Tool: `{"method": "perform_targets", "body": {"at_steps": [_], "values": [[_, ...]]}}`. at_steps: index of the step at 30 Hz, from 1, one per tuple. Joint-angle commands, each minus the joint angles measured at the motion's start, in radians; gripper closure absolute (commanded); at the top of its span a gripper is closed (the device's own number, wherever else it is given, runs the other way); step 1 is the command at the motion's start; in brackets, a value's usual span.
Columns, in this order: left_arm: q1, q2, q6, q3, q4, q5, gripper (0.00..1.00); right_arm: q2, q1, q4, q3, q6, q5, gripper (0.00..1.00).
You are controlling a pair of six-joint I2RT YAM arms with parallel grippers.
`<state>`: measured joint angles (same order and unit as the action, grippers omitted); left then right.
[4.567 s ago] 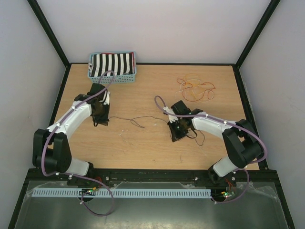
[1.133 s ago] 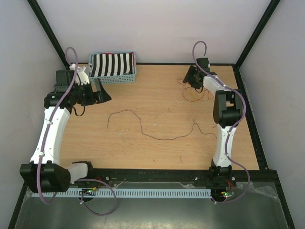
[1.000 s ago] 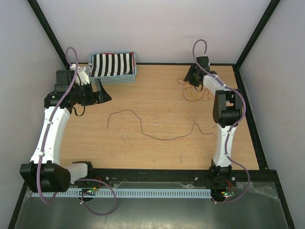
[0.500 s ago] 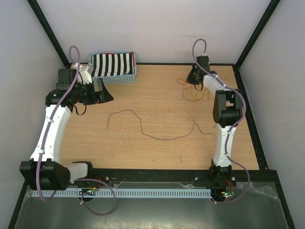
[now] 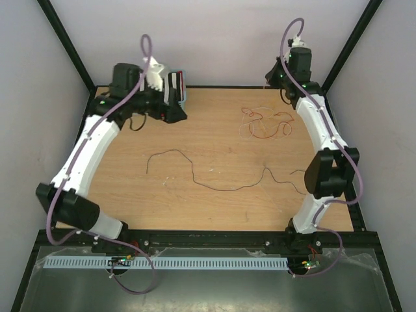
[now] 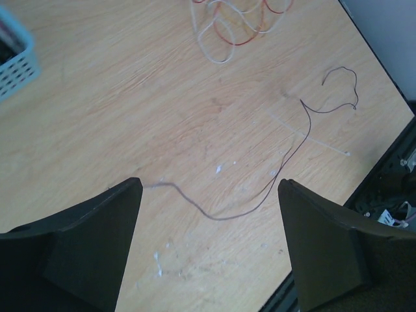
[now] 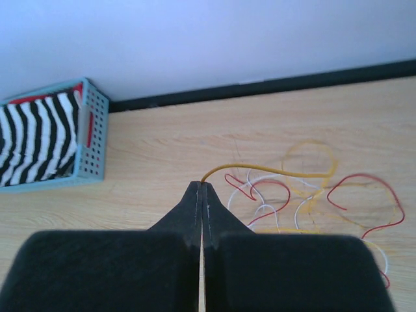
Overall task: Zip-tie the wires
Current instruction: Untie the cable at the center of the board.
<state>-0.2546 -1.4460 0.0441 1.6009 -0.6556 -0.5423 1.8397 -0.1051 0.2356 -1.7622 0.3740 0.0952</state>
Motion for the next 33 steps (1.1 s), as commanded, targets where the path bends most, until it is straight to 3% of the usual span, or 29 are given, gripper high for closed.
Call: {"method": "perform_targets", "body": {"at_steps": [1,6,17,26,33], "values": [[-0.074,-0.137,-0.034,0.034,0.166,-0.036,0.12,-0.068,-0.005,0.051,0.021,-0.038,0.009,1.0],[-0.137,-0.269,0.074,-0.017,0.529,-0.082,0.12,-0.122,-0.005,0.051,0.068,-0.036,0.034,1.0],[-0.287,-0.522,0.086,0.192,0.702,-0.056,0.14,-0.299,-0.005,0.05,0.207,-0.004,0.109,1.0],[-0.369,-0.578,0.143,0.194,0.906,-0.078,0.22,-0.432,-0.006,-0.034,0.388,0.103,0.173,1.0],[-0.416,-0.626,0.155,0.221,0.938,-0.083,0.27,-0.493,-0.005,-0.094,0.46,0.171,0.222,1.0]]}}
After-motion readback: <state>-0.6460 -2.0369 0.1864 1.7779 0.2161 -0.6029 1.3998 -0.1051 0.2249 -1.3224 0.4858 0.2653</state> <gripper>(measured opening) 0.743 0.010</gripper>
